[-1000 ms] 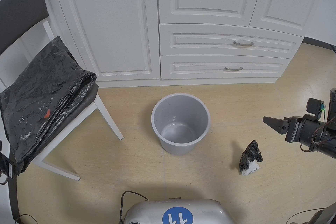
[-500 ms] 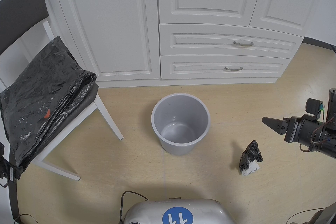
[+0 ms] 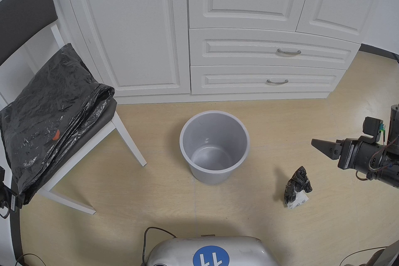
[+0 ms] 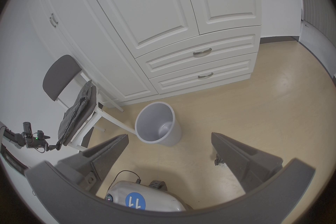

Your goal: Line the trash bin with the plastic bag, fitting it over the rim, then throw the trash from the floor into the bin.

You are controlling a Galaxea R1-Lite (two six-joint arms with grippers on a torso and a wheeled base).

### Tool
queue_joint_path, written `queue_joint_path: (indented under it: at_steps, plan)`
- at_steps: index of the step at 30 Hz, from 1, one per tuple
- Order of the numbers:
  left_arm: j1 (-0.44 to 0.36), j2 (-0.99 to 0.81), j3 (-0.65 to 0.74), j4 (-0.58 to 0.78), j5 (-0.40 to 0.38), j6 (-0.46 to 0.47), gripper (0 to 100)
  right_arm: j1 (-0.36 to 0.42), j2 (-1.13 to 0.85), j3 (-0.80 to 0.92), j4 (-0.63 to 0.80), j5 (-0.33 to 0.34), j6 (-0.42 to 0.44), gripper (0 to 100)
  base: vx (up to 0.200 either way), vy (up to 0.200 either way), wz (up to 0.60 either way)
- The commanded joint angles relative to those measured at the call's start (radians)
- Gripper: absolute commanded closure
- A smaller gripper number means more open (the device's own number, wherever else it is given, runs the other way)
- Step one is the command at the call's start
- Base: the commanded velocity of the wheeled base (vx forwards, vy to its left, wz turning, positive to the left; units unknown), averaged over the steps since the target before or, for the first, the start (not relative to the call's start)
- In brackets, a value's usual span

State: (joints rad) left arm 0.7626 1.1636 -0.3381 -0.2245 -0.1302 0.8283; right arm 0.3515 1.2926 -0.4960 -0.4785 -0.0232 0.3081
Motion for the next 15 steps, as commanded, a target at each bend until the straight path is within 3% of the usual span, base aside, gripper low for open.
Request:
queue_joint_path:
  at_steps: [1, 8, 15]
  plan:
    - [0.0, 0.074, 0.042, -0.09, 0.034, 0.003, 0, 0.0, -0.007, 0.005, 0.0, 0.0, 0.0, 0, 0.0, 0.0, 0.0]
    - [0.0, 0.192, 0.111, -0.314, 0.054, 0.003, 0, 0.001, -0.012, 0.007, 0.0, 0.0, -0.001, 0, 0.0, 0.0, 0.0]
    - [0.001, 0.192, 0.122, -0.36, 0.047, 0.0, 0, 0.0, -0.019, 0.007, 0.0, 0.0, -0.001, 0, 0.0, 0.0, 0.0]
